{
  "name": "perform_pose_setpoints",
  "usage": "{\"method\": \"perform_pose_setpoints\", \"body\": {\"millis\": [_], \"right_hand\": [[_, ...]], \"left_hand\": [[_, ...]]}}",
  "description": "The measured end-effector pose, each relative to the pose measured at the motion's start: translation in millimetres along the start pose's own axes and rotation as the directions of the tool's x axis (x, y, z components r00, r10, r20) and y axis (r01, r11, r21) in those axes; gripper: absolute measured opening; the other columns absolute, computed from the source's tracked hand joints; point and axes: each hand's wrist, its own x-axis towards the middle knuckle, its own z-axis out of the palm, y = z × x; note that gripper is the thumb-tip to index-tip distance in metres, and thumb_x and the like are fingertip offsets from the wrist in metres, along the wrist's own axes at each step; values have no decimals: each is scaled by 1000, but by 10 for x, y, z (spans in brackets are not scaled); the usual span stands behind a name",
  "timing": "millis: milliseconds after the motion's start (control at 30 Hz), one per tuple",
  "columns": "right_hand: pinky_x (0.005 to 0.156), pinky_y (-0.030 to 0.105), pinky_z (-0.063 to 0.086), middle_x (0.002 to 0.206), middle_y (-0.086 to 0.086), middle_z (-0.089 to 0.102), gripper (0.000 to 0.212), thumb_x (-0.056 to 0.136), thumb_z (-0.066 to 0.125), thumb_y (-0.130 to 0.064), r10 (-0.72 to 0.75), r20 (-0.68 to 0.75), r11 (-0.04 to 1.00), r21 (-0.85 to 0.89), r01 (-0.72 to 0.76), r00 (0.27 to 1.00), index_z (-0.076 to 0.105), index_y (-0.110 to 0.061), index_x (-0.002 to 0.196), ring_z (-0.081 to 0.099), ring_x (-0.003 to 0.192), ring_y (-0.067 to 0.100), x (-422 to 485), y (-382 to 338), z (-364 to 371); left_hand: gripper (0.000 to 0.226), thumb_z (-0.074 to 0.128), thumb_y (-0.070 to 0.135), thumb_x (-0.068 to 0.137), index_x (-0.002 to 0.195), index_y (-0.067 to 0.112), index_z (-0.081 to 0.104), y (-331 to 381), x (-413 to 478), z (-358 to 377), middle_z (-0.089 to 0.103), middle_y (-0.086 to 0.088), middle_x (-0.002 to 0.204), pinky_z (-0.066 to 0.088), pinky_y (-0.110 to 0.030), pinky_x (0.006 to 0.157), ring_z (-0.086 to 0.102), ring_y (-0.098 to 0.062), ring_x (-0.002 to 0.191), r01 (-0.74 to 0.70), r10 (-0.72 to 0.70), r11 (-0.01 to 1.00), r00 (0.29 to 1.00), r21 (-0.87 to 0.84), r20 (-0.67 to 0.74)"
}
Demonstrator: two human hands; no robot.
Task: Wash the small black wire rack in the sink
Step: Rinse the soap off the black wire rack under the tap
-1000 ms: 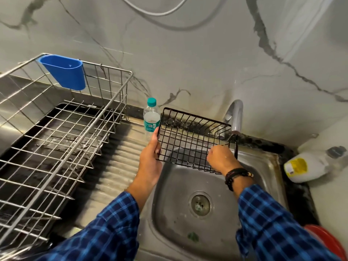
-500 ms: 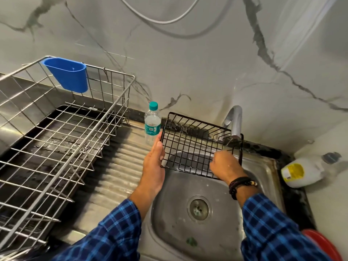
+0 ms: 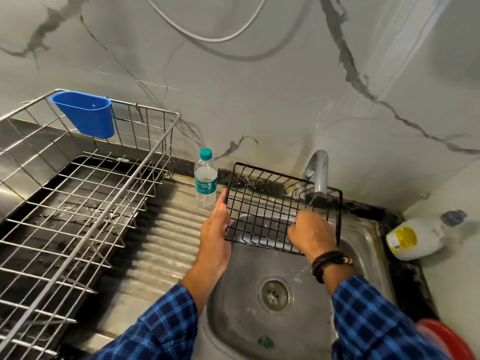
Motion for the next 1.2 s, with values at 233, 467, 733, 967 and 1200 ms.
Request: {"method": "perform_pose_setpoints", "body": {"millis": [233,467,733,967,1200], "right_hand": [[98,37,49,127,-3,53,40,87,73,-32,-439,-13,897,54,439,898,58,-26,124,52,118,22,23,-299,-5],[59,12,42,94,-4,67,6,96,60,-26,73,78,672,733,-107,994,66,-24,97,61,82,11,207,159,-82],[83,33,50,112,10,67,22,98,51,-16,154,-15,950,275,-144,988,68,-10,110,64,104,28,128,492,-2],[87,31,49,114,9,55,22,96,52,-12,-194,18,951,248,184,981,61,-9,116,61,104,27,304,236,61],[93,34,50,114,7,64,19,100,52,-10,242,386,68,908,-413,890,67,-12,112,59,109,21,306,352,84]], "left_hand": [[54,54,31,99,145,3,50,-136,-60,132,61,-19,140,32,-57,118,52,-36,136,55,-54,998,997,-14,62],[39,46,25,104,132,4,62,-345,5,413,71,-14,125,54,-42,101,63,-31,123,203,-193,978,968,-46,163],[42,42,35,102,131,13,63,-669,-58,758,77,6,111,55,-20,81,64,-6,115,281,-279,959,921,33,273],[54,48,39,103,148,10,49,-657,9,862,61,-11,143,36,-42,118,51,-23,138,296,-324,945,904,136,279],[44,39,31,106,137,9,61,-680,-43,724,70,-10,129,47,-38,101,63,-23,124,330,-327,944,911,32,252]]}}
